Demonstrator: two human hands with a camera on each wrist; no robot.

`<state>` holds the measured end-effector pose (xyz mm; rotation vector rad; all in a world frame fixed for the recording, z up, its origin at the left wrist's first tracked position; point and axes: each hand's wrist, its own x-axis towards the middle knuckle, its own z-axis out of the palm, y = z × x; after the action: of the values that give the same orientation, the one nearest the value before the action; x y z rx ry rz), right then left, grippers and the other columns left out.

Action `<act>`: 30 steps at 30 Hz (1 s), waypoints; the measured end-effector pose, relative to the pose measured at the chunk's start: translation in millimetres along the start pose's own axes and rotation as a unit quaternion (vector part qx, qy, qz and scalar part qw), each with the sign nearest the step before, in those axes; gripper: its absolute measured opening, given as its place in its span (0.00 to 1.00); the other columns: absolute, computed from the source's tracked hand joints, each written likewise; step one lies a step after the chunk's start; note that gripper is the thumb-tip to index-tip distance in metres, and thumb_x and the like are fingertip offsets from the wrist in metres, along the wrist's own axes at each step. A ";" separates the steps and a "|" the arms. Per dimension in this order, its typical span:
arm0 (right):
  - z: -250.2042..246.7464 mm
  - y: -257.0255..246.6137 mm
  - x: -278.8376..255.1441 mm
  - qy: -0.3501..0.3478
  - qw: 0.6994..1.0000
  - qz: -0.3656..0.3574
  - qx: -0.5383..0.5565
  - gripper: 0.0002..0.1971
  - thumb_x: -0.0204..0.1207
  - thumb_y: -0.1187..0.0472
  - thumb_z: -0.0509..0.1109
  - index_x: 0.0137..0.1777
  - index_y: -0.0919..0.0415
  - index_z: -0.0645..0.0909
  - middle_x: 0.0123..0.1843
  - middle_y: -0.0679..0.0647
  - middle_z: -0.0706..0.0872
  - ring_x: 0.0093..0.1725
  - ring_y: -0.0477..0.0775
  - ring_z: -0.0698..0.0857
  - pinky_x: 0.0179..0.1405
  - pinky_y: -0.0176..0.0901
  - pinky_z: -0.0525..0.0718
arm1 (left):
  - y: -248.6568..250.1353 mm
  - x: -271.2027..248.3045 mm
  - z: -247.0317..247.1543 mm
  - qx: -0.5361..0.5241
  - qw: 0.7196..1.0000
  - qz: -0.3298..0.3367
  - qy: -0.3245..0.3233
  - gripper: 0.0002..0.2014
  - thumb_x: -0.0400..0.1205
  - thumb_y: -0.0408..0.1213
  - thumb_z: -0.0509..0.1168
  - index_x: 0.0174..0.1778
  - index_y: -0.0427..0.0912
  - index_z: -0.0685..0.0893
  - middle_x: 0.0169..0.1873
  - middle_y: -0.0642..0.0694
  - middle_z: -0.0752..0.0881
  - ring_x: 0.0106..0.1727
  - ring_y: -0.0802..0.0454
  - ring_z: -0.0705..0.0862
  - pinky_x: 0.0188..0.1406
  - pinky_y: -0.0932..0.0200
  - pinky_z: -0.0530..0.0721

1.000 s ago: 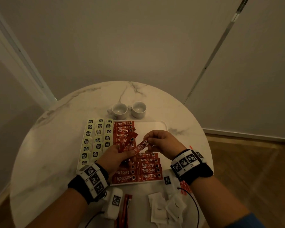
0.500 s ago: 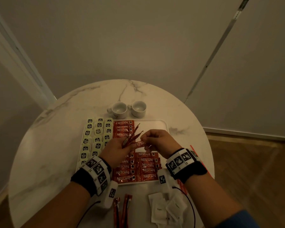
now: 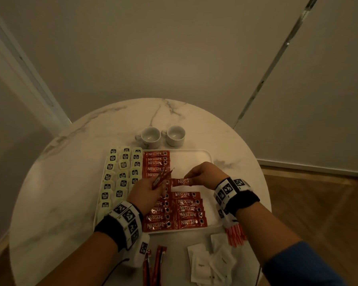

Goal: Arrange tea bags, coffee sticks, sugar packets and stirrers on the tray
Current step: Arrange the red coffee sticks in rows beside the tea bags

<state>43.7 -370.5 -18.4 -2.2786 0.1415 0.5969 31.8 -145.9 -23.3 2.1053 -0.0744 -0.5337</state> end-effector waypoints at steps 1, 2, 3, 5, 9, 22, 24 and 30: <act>3.8 4.8 5.2 0.005 1.000 0.019 -0.004 0.08 0.74 0.64 0.75 0.52 0.58 0.91 0.48 0.53 0.92 0.43 0.41 0.84 0.46 0.30 0.78 | -3.5 -0.7 0.8 0.005 1.000 -0.007 -0.005 0.14 0.83 0.44 0.64 0.32 0.47 0.87 0.34 0.47 0.90 0.38 0.49 0.88 0.42 0.56 0.82; 8.1 8.9 10.8 0.010 0.999 0.034 -0.007 0.08 0.73 0.64 0.75 0.51 0.57 0.91 0.48 0.53 0.92 0.44 0.43 0.84 0.45 0.31 0.78 | -6.4 -1.1 1.6 0.012 1.000 -0.016 -0.015 0.14 0.83 0.44 0.64 0.34 0.46 0.87 0.35 0.45 0.90 0.38 0.47 0.88 0.41 0.55 0.83; 12.2 12.0 15.9 0.014 0.999 0.045 -0.009 0.07 0.73 0.64 0.75 0.50 0.57 0.91 0.48 0.52 0.91 0.46 0.44 0.85 0.46 0.32 0.78 | -8.2 -1.5 2.5 0.016 0.999 -0.021 -0.025 0.13 0.83 0.44 0.64 0.37 0.44 0.88 0.36 0.43 0.90 0.37 0.45 0.87 0.39 0.55 0.83; 18.5 15.7 23.7 0.017 0.998 0.054 -0.015 0.07 0.73 0.64 0.76 0.49 0.57 0.91 0.48 0.52 0.91 0.49 0.46 0.84 0.51 0.36 0.79 | -10.9 -2.2 3.7 0.024 0.998 -0.026 -0.045 0.12 0.83 0.44 0.64 0.40 0.42 0.88 0.32 0.42 0.88 0.32 0.47 0.83 0.38 0.51 0.84; 23.7 19.4 30.5 0.011 0.998 0.062 -0.029 0.07 0.73 0.65 0.75 0.49 0.56 0.91 0.49 0.51 0.90 0.51 0.48 0.85 0.55 0.40 0.82 | -14.7 -2.2 4.1 0.016 0.998 -0.038 -0.054 0.10 0.83 0.42 0.64 0.40 0.45 0.88 0.28 0.45 0.85 0.30 0.49 0.82 0.41 0.47 0.85; 27.2 22.1 27.8 0.028 0.996 0.023 -0.078 0.07 0.72 0.65 0.73 0.47 0.55 0.89 0.50 0.52 0.86 0.51 0.51 0.85 0.54 0.43 0.84 | -20.4 -0.5 9.2 0.023 0.996 -0.049 -0.071 0.08 0.83 0.41 0.64 0.44 0.48 0.88 0.40 0.38 0.90 0.45 0.39 0.88 0.51 0.45 0.86; 27.5 21.9 26.4 0.032 0.996 0.017 -0.076 0.07 0.72 0.64 0.73 0.48 0.55 0.89 0.50 0.52 0.85 0.51 0.51 0.84 0.52 0.41 0.82 | -21.5 0.6 10.9 0.040 0.996 -0.028 -0.072 0.07 0.83 0.41 0.64 0.46 0.48 0.88 0.42 0.41 0.90 0.46 0.42 0.88 0.49 0.49 0.84; 20.7 30.0 20.6 0.135 0.987 -0.008 -0.084 0.08 0.74 0.67 0.71 0.49 0.55 0.89 0.50 0.53 0.84 0.47 0.48 0.80 0.50 0.39 0.78 | -19.0 2.4 32.1 0.269 0.941 0.173 -0.111 0.18 0.82 0.37 0.62 0.69 0.47 0.81 0.74 0.55 0.73 0.73 0.54 0.69 0.73 0.61 0.67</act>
<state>45.8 -375.3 -59.9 -2.5162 0.2118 0.2977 18.2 -161.0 -54.6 2.4670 -0.7854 -0.5763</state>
